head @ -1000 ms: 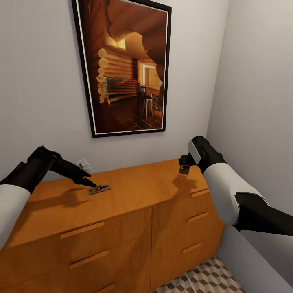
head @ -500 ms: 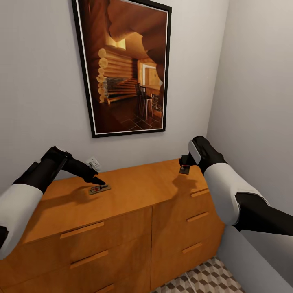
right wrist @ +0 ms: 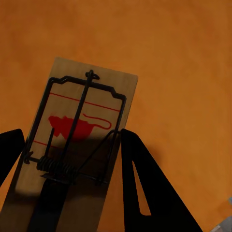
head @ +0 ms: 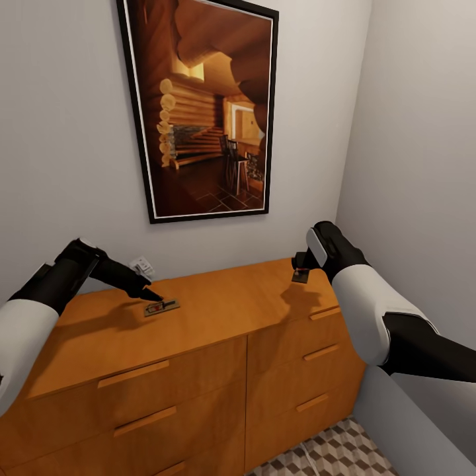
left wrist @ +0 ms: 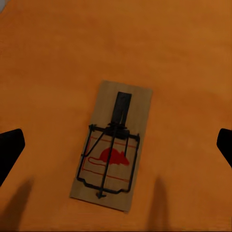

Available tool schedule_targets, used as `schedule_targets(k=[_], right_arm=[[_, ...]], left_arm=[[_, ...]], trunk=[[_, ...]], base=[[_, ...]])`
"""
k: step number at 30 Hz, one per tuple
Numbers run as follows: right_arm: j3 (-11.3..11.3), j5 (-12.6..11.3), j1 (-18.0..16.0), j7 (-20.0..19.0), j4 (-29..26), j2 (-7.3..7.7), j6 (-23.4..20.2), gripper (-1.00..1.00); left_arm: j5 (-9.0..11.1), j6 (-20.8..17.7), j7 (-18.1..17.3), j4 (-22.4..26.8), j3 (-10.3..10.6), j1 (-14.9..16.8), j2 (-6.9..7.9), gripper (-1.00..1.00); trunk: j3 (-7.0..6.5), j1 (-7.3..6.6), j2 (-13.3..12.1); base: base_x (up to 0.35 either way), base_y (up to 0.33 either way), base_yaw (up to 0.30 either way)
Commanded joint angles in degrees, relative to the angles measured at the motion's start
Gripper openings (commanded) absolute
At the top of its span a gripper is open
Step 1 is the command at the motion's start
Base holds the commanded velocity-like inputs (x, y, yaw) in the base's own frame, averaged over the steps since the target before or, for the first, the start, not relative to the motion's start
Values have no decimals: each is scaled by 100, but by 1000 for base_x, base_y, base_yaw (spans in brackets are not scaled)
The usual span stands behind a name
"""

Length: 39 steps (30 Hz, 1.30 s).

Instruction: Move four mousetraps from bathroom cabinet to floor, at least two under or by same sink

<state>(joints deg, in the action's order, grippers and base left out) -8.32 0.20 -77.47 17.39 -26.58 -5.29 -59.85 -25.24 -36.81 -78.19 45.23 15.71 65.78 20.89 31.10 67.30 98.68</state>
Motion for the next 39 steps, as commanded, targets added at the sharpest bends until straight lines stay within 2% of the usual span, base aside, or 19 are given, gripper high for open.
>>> schedule_targets(k=[1,8,20,27,39], right_arm=[[-38,-2,-5,19,-6,-7,-15,-100],[-38,-7,-4,19,-6,-7,-15,-100],[-38,-7,-2,19,-2,-7,-15,-100],[-38,4,2,19,-4,0,-15,-100],[-38,7,4,19,-6,2,-15,-100]], left_arm=[[-21,-59,-33,-20,11,5,6,100],[-31,-47,11,-263,-11,5,-10,100],[-45,-56,78,-343,-32,42,-43,100],[-41,-62,358,-366,-33,65,-71,100],[-42,-63,591,-650,-33,122,-250,100]], trunk=[[7,0,4],[7,0,4],[7,0,4],[7,0,4],[7,0,4]], base=[[0,0,0],[0,0,0],[0,0,0],[0,0,0],[0,0,0]])
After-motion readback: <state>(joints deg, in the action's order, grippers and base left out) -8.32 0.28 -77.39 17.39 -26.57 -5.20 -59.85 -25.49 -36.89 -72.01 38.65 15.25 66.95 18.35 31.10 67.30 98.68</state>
